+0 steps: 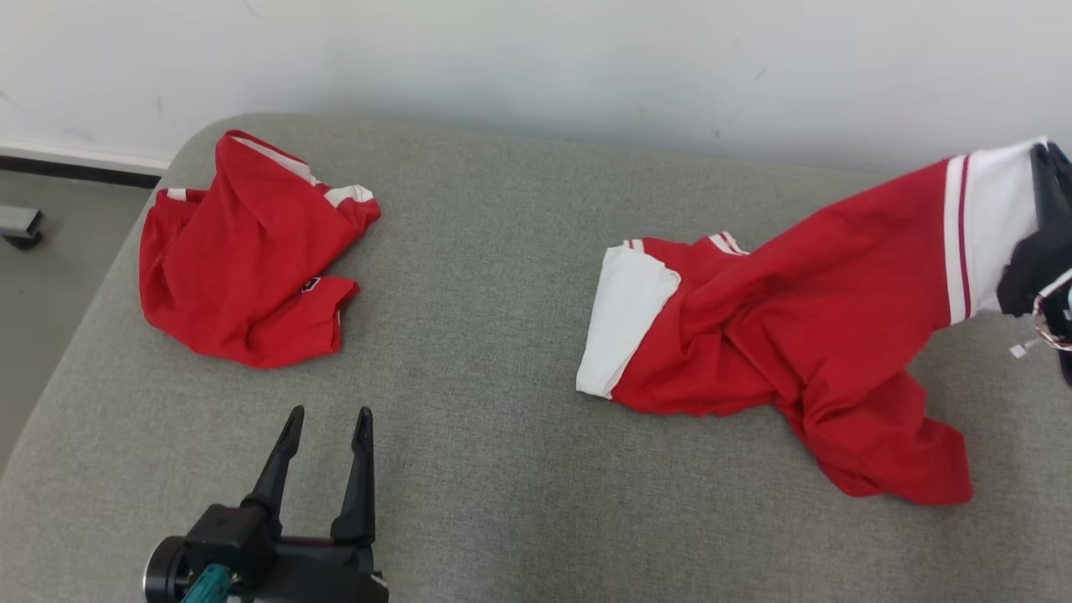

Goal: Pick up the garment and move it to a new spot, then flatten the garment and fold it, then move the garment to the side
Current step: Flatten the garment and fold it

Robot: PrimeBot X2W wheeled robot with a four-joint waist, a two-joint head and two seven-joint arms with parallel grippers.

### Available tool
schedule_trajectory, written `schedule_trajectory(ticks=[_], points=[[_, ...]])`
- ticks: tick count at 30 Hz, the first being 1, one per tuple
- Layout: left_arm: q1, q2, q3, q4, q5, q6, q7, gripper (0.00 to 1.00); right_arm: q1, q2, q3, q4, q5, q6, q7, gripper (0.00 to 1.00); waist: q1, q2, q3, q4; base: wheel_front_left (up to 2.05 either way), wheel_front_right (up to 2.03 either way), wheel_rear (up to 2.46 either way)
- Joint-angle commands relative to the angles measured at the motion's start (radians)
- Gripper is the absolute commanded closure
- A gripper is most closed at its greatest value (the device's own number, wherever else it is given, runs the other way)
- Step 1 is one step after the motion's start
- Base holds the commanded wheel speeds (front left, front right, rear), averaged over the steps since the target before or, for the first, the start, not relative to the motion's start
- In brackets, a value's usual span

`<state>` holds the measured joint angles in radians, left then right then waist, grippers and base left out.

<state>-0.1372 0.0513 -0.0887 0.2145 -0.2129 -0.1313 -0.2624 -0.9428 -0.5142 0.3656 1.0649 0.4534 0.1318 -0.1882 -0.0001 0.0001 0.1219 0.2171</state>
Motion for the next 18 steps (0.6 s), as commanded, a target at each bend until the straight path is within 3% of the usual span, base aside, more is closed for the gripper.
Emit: schedule_trajectory(ticks=[1, 8, 18], points=[[0.024, -0.001, 0.009, -0.004, 0.004, 0.002, -0.004, 0.0, -0.002, 0.023, 0.018, -0.028, 0.006, -0.002, -0.018, 1.0, 0.0001, -0.0001, -0.018, -0.008, 0.0, 0.0, 0.0], [0.058, -0.001, 0.044, -0.017, 0.002, 0.002, -0.004, 0.0, 0.047, 0.134, 0.109, -0.196, 0.026, -0.002, -0.051, 1.0, 0.0001, -0.0001, -0.044, -0.01, 0.0, 0.0, 0.0], [0.068, -0.001, 0.05, -0.022, -0.004, 0.002, -0.004, 0.0, 0.217, 0.382, 0.311, -0.436, 0.066, -0.002, -0.033, 1.0, 0.0001, -0.0001, -0.048, 0.053, 0.0, 0.0, 0.0]])
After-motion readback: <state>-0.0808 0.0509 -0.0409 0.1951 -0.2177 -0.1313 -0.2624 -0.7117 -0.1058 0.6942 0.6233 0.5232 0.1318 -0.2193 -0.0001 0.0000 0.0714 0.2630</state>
